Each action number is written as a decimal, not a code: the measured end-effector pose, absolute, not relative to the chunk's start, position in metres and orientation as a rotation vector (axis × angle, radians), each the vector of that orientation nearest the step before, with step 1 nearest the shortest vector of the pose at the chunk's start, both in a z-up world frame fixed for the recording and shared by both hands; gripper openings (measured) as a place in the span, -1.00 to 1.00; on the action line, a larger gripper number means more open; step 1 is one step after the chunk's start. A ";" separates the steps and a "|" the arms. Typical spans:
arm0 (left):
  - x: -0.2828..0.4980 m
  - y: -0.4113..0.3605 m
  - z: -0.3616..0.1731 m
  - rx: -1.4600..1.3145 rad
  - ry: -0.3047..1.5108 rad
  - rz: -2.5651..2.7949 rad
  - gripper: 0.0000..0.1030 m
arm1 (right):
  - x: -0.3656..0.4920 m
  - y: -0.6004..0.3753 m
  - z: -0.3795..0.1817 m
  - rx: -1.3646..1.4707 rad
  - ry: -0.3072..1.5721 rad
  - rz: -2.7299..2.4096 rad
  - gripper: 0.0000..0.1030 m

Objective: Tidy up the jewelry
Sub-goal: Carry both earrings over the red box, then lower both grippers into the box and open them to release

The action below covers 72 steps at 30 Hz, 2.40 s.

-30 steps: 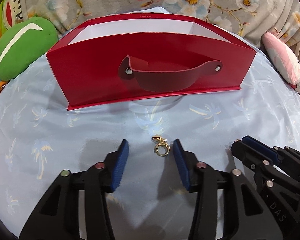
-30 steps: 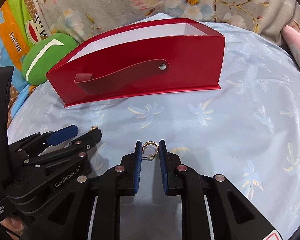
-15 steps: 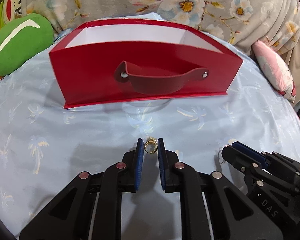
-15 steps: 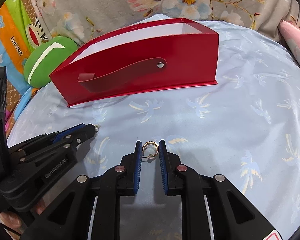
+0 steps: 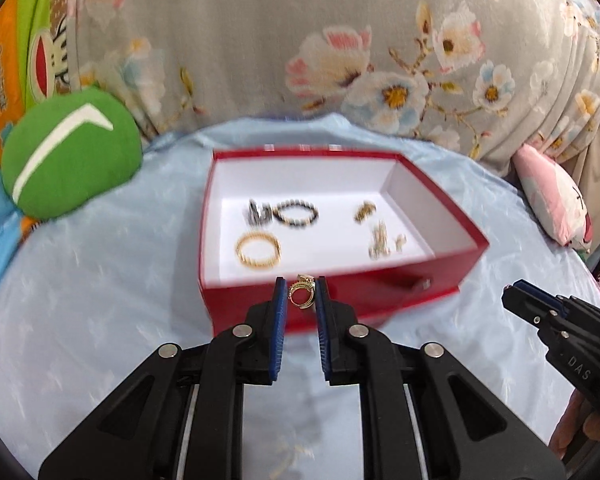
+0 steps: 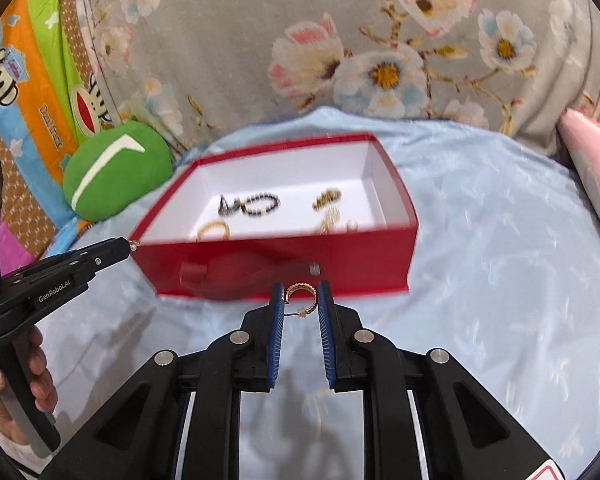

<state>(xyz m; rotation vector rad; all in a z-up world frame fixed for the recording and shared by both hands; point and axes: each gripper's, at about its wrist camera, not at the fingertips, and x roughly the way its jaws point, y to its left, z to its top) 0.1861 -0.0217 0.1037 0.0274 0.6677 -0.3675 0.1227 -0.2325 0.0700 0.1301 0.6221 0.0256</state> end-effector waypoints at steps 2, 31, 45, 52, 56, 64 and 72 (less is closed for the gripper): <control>0.200 -0.025 0.119 0.039 0.636 -0.350 -0.74 | 0.140 -0.229 0.085 0.098 0.600 0.024 -0.69; 0.351 -0.081 0.080 0.051 0.771 -0.302 -0.74 | 0.318 -0.216 0.050 0.100 0.748 0.071 -0.69; 0.355 -0.083 0.068 0.031 0.788 -0.306 -0.73 | 0.323 -0.219 0.045 0.103 0.753 0.069 -0.68; 0.354 -0.077 0.068 0.012 0.789 -0.304 -0.68 | 0.319 -0.219 0.048 0.107 0.741 0.074 -0.66; 0.350 -0.075 0.070 0.012 0.782 -0.300 -0.67 | 0.317 -0.218 0.050 0.108 0.735 0.081 -0.63; 0.339 -0.071 0.079 0.016 0.755 -0.298 -0.67 | 0.306 -0.218 0.060 0.116 0.706 0.083 -0.52; 0.314 -0.054 0.092 0.011 0.722 -0.275 -0.44 | 0.271 -0.227 0.074 0.120 0.642 0.047 -0.32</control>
